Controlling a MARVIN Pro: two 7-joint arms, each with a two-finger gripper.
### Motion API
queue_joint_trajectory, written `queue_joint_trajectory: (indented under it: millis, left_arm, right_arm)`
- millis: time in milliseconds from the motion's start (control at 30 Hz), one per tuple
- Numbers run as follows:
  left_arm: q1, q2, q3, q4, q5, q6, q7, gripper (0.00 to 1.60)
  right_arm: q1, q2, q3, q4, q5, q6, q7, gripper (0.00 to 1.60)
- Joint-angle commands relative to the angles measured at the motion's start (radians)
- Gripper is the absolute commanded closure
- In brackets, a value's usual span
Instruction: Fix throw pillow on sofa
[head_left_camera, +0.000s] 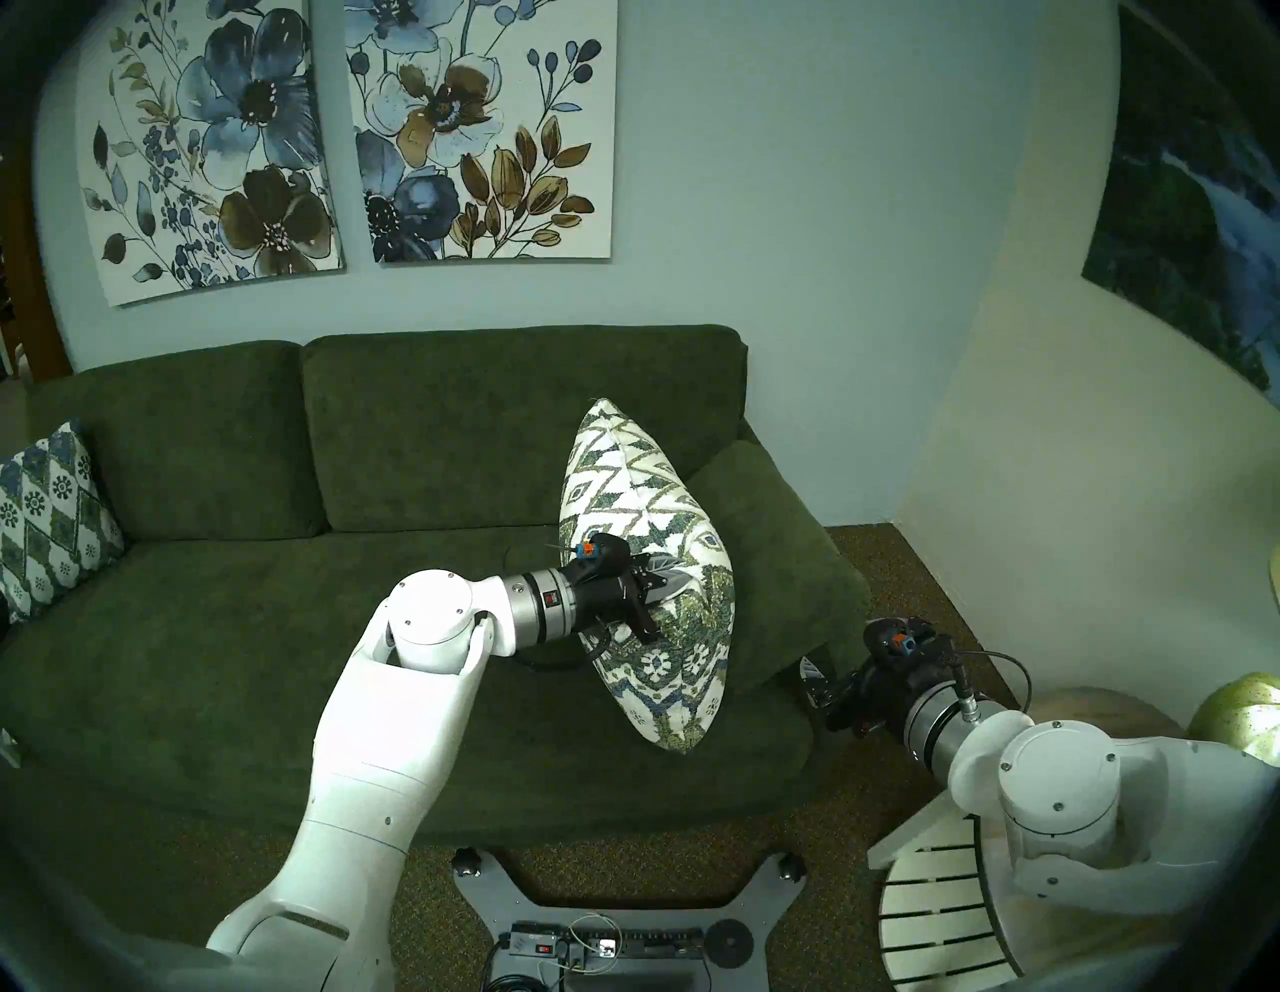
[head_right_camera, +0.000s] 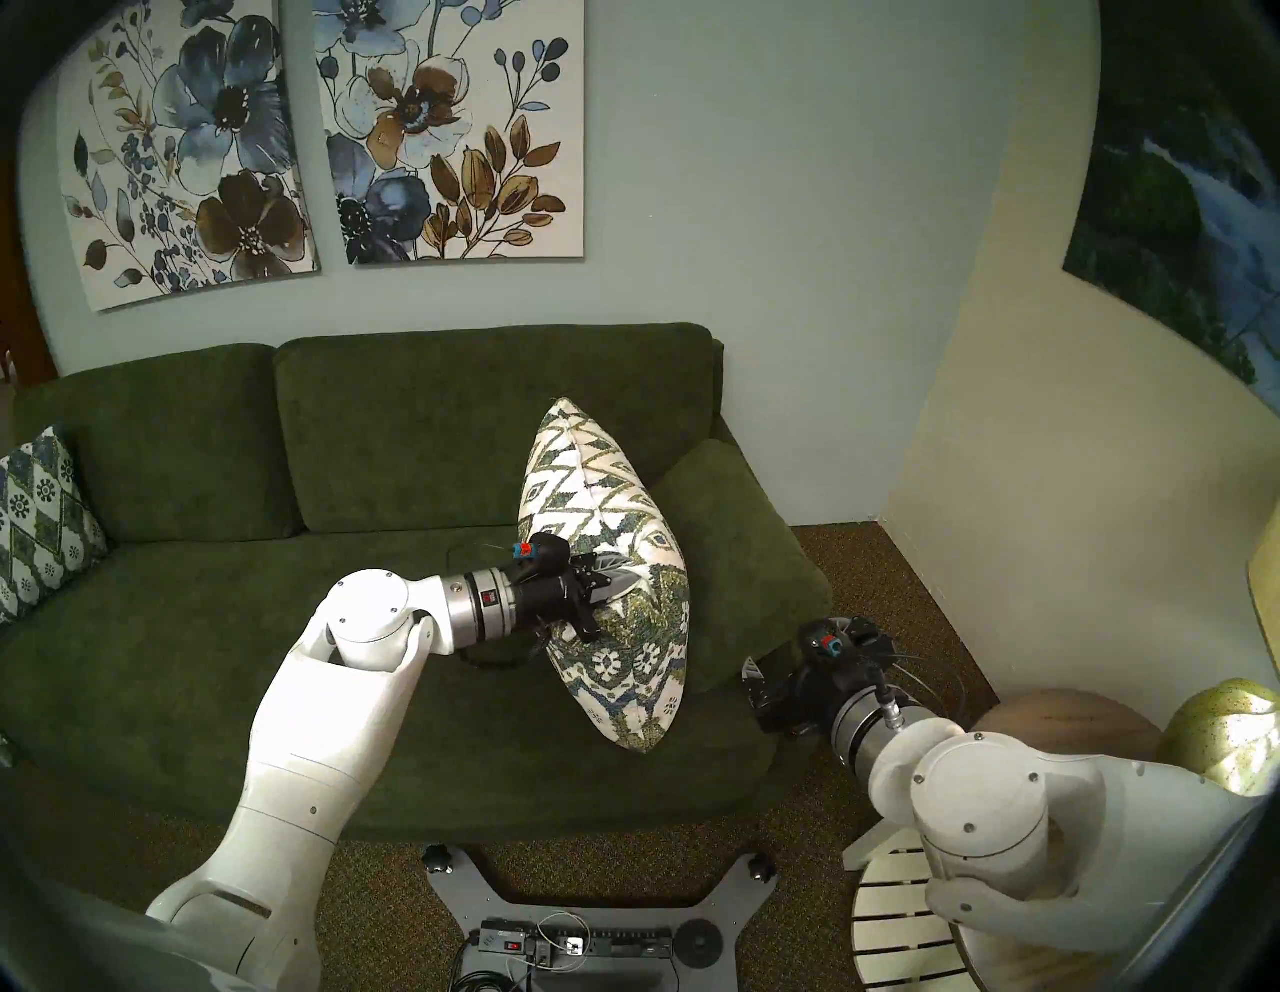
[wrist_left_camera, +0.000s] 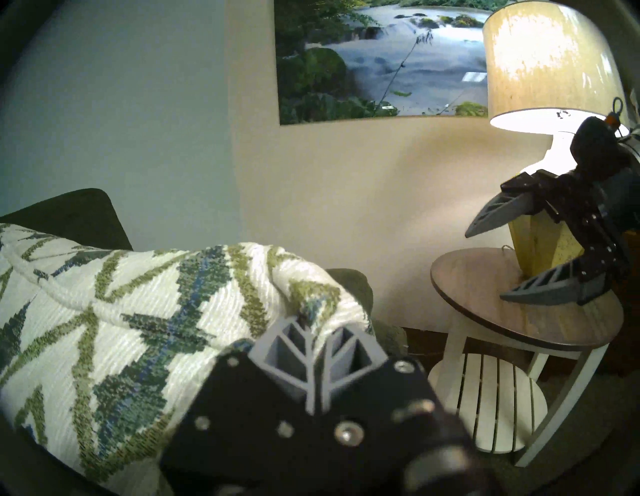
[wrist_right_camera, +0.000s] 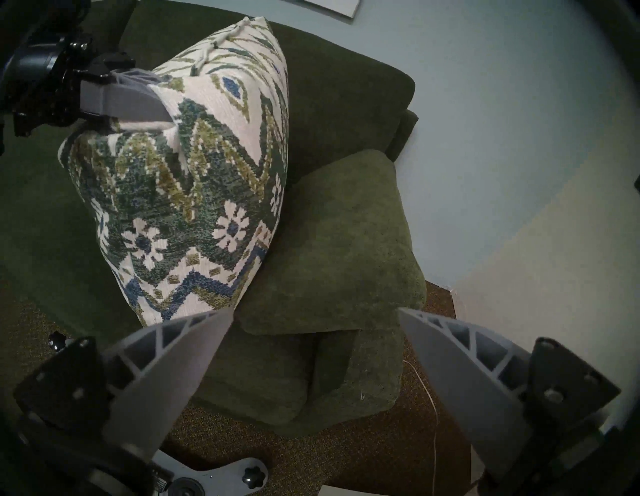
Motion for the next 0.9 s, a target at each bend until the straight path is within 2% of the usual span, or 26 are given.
queue_joint_trajectory:
  millis: [0, 267, 400, 533, 567, 800, 867]
  left_arm:
    - [0.016, 0.017, -0.004, -0.016, -0.010, -0.001, -0.025, 1.60]
    - [0.018, 0.020, -0.006, -0.021, -0.010, -0.004, -0.029, 1.60]
    - [0.013, 0.016, -0.004, -0.033, -0.011, 0.007, -0.027, 1.60]
    - [0.016, 0.011, 0.001, -0.050, -0.011, 0.016, -0.025, 1.60]
    - [0.017, 0.010, 0.003, -0.055, -0.011, 0.017, -0.026, 1.60]
    - [0.017, 0.011, 0.008, -0.077, -0.009, 0.029, -0.026, 1.60]
    - [0.016, 0.012, 0.008, -0.082, -0.009, 0.032, -0.027, 1.60]
  right_arm:
    - [0.048, 0.012, -0.016, -0.009, -0.026, -0.012, 0.090, 0.00]
    - [0.160, -0.082, -0.126, -0.007, -0.091, 0.041, 0.187, 0.00]
    - [0.205, -0.148, -0.165, 0.036, -0.133, 0.062, 0.243, 0.00]
    - [0.260, -0.195, -0.183, 0.072, -0.158, 0.080, 0.289, 0.00]
    - [0.241, -0.198, -0.161, 0.077, -0.166, 0.073, 0.305, 0.00]
    - [0.338, -0.304, -0.193, 0.144, -0.206, 0.106, 0.397, 0.00]
    - [0.343, -0.312, -0.192, 0.146, -0.214, 0.109, 0.416, 0.00]
